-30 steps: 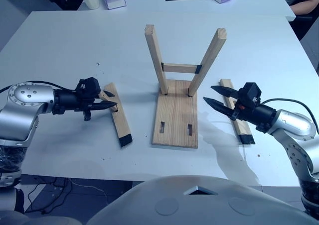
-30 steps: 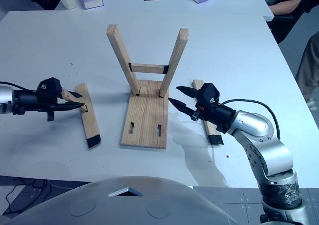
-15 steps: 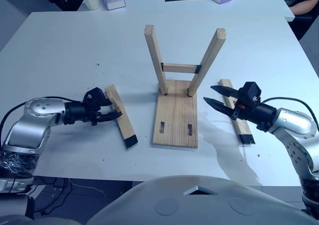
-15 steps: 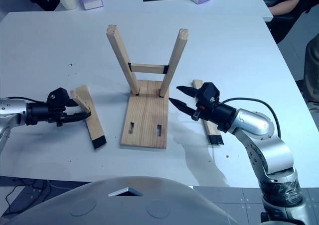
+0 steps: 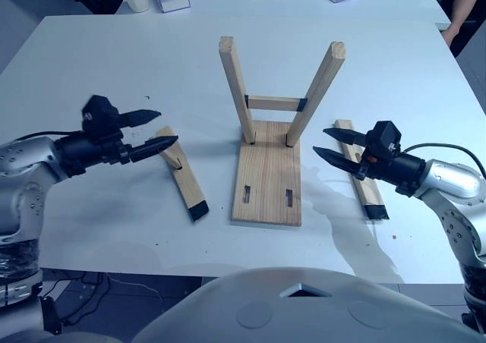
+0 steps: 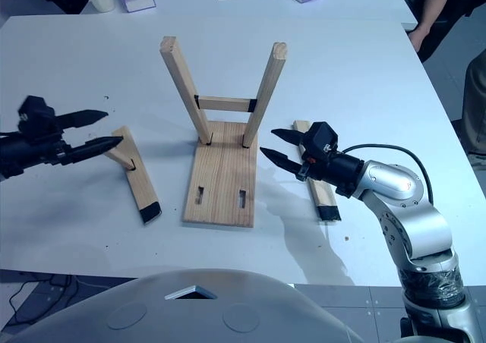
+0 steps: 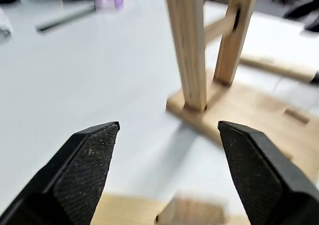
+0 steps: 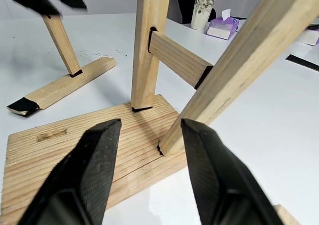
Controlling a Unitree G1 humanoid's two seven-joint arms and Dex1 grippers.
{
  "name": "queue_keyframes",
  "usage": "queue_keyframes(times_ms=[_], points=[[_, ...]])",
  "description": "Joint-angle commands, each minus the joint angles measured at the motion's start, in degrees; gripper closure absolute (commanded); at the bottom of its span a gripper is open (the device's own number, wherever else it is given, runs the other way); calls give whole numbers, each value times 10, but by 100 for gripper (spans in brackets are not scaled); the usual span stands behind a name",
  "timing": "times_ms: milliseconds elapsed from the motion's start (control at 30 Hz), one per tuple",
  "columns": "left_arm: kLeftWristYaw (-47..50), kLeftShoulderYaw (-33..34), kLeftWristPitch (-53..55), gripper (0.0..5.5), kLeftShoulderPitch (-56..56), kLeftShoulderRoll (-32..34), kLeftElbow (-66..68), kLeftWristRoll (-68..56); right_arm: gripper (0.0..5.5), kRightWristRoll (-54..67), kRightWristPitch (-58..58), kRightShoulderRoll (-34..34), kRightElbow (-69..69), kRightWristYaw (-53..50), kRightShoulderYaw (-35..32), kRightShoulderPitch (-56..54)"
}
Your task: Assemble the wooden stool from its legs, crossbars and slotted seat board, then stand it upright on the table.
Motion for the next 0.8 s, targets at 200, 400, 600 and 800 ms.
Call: queue_keyframes(times_ms=[200, 400, 600, 800], points=[[38, 8, 32, 208, -15, -34, -40, -57, 331, -4, -6, -6, 10, 7, -4, -18], [90, -10, 37, 259, -45, -63, -41, -55, 331, -5, -5, -8, 10, 11, 1, -20], [108, -6, 35, 259, -55, -72, -40, -61, 331, -5, -3, -10, 12, 17, 1, -26], [113, -7, 40, 259, -65, -79, -38, -77, 331, -4, -1, -11, 14, 22, 3, -30]])
